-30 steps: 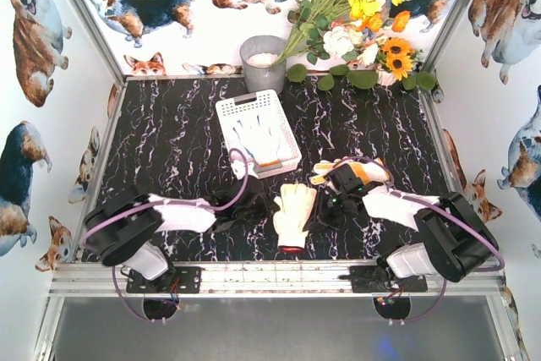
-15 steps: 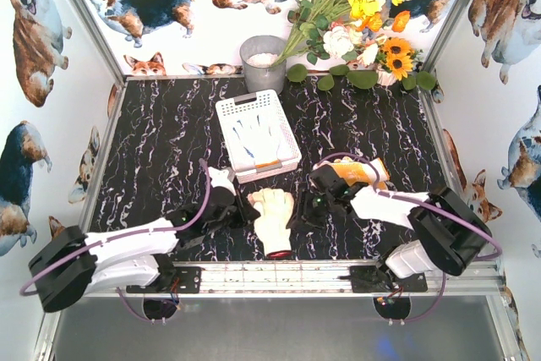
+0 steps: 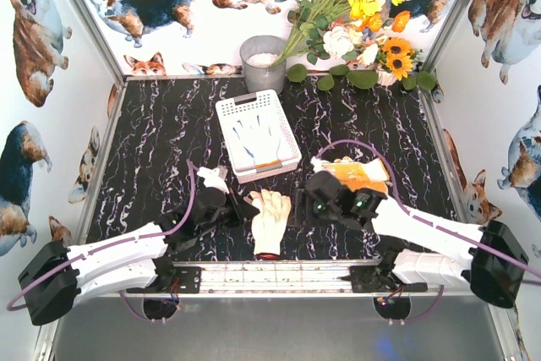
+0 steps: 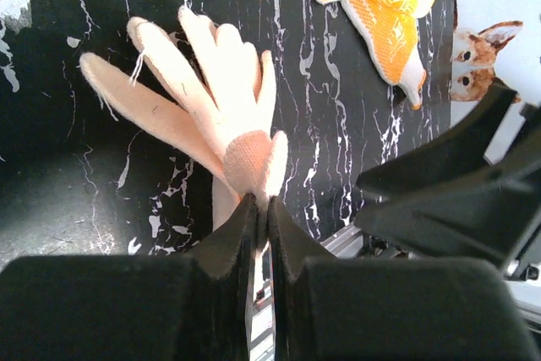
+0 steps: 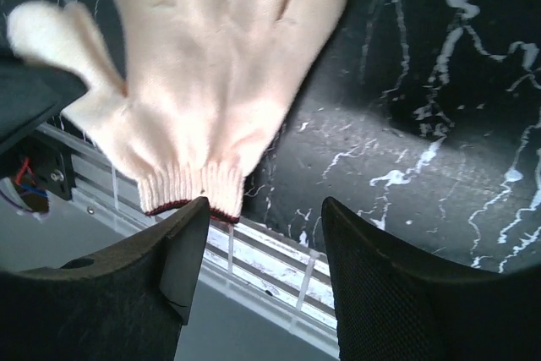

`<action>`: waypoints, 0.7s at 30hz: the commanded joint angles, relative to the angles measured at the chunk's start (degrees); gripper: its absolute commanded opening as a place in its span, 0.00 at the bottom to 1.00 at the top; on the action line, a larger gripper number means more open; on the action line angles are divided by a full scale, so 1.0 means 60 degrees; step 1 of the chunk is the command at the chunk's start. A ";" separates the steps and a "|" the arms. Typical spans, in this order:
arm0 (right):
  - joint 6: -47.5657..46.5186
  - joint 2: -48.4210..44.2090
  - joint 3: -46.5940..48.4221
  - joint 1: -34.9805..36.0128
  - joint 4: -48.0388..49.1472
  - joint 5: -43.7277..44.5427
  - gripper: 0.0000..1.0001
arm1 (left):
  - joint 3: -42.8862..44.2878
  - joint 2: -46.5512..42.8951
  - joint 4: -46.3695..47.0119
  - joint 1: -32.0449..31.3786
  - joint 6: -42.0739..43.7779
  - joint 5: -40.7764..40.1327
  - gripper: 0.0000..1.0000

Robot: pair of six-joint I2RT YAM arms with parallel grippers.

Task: Put the gloves into the storage basket
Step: Pick up the glove from the center of the board.

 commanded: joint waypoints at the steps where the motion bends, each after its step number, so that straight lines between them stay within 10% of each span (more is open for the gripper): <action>1: 0.0315 0.0156 0.0763 0.1532 -0.0228 0.2488 0.58 | 0.0248 0.0132 0.0329 0.0033 -0.0645 0.0014 0.00; 8: 0.1007 0.1792 0.2107 0.4096 -0.0286 0.5141 0.62 | 0.0254 0.0245 0.0982 0.0032 -0.1428 -0.0056 0.00; 21: 0.1953 0.3477 0.3372 0.5435 -0.0494 0.7416 0.74 | 0.0261 0.0653 0.1943 -0.0028 -0.2049 0.0122 0.00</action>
